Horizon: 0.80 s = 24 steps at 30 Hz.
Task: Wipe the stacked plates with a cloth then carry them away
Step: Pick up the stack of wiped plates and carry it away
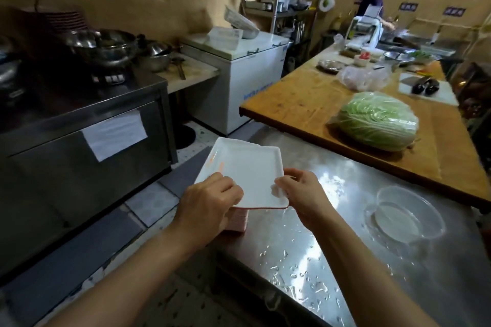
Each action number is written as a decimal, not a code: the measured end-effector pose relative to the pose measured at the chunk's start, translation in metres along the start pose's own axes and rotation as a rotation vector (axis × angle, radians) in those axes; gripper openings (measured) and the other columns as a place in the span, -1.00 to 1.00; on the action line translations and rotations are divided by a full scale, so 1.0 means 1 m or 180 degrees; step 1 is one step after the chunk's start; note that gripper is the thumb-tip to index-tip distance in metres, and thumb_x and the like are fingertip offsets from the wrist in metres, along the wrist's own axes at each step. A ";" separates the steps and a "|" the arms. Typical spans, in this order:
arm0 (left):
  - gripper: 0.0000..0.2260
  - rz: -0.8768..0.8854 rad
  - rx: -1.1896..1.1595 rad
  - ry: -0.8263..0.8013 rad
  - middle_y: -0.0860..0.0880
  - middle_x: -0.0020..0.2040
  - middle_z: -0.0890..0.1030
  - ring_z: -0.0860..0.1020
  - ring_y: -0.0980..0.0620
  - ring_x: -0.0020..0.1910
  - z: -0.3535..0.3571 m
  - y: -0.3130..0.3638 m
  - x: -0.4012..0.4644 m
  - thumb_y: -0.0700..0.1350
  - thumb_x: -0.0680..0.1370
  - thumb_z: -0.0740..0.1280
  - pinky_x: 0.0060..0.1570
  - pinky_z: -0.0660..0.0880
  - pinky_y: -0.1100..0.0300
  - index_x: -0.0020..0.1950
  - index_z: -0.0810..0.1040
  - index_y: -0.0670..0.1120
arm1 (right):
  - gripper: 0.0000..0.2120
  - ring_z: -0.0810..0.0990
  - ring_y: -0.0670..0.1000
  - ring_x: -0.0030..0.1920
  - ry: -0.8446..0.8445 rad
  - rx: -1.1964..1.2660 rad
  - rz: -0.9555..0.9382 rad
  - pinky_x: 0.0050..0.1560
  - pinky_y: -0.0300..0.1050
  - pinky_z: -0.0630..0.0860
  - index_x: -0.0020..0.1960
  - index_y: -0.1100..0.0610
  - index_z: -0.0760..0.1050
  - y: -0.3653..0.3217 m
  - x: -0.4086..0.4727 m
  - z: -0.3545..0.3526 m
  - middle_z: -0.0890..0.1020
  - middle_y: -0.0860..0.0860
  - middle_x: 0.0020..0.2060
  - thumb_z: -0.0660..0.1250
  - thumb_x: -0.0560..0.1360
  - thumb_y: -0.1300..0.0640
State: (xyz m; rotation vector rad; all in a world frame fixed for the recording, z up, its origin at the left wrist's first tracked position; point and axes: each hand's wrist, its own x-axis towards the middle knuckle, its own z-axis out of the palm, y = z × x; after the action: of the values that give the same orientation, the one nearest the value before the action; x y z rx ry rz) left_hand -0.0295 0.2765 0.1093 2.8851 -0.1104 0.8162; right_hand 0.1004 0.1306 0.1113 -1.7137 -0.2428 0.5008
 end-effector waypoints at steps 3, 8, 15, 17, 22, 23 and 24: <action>-0.76 -0.0182 -0.0083 -0.0003 0.01 -0.24 0.62 0.59 -0.03 -0.23 0.004 -0.039 0.000 -0.37 0.17 0.50 -0.46 0.40 0.24 -0.28 0.59 -0.11 | -0.78 0.61 0.11 -0.13 0.0159 -0.0047 0.0026 -0.30 -0.15 0.50 0.11 0.22 0.51 0.001 0.025 0.023 0.62 0.16 -0.08 0.25 0.49 0.34; -0.74 -0.0202 -0.0407 -0.0158 0.02 -0.27 0.59 0.58 -0.02 -0.23 0.024 -0.104 0.006 -0.38 0.12 0.50 -0.54 0.45 0.18 -0.33 0.54 -0.11 | -0.81 0.60 0.01 -0.28 0.0434 -0.0132 0.0133 -0.42 -0.23 0.47 -0.06 0.12 0.53 0.008 0.062 0.057 0.61 0.06 -0.24 0.26 0.46 0.37; -0.71 0.0279 -0.0725 -0.0458 0.04 -0.29 0.60 0.58 0.00 -0.22 0.060 -0.150 0.011 -0.24 0.08 0.60 -0.51 0.46 0.24 -0.34 0.56 -0.10 | -0.78 0.61 0.11 -0.21 0.0847 -0.0419 0.0431 -0.30 0.01 0.56 0.06 0.14 0.50 0.031 0.091 0.079 0.61 0.13 -0.18 0.23 0.47 0.35; -0.71 0.0343 -0.0781 -0.0471 0.07 -0.28 0.60 0.58 0.02 -0.21 0.068 -0.156 0.011 -0.19 0.09 0.62 -0.49 0.45 0.24 -0.33 0.56 -0.08 | -0.77 0.62 0.12 -0.21 0.0943 -0.0545 0.0440 -0.33 0.01 0.55 0.06 0.12 0.51 0.039 0.093 0.080 0.62 0.15 -0.18 0.23 0.46 0.33; -0.69 0.0356 -0.0786 -0.0490 0.13 -0.24 0.61 0.55 0.07 -0.17 0.083 -0.161 0.010 -0.03 0.11 0.64 -0.47 0.49 0.21 -0.31 0.58 -0.04 | -0.70 0.59 0.06 -0.14 0.1110 -0.1452 0.0237 -0.19 -0.12 0.54 0.15 0.10 0.57 0.047 0.101 0.076 0.60 0.05 -0.12 0.30 0.44 0.25; -0.69 0.0397 -0.0766 -0.0503 0.13 -0.24 0.61 0.55 0.07 -0.17 0.085 -0.162 0.010 0.00 0.11 0.64 -0.46 0.48 0.25 -0.31 0.58 -0.03 | -0.70 0.59 0.05 -0.15 0.1075 -0.1622 0.0210 -0.22 -0.16 0.52 0.16 0.07 0.58 0.048 0.102 0.076 0.59 0.04 -0.14 0.30 0.45 0.23; -0.68 0.0422 -0.0748 -0.0503 0.13 -0.23 0.61 0.56 0.07 -0.18 0.087 -0.163 0.009 0.02 0.10 0.63 -0.45 0.47 0.27 -0.31 0.59 -0.02 | -0.70 0.57 0.01 -0.18 0.1030 -0.1798 0.0168 -0.28 -0.25 0.45 0.16 0.05 0.58 0.048 0.104 0.075 0.58 0.02 -0.18 0.30 0.46 0.22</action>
State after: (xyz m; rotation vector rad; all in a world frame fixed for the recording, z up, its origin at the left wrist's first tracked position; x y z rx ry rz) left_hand 0.0410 0.4233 0.0221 2.7359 -0.3908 0.5507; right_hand 0.1524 0.2315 0.0339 -2.3250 -0.1080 0.1896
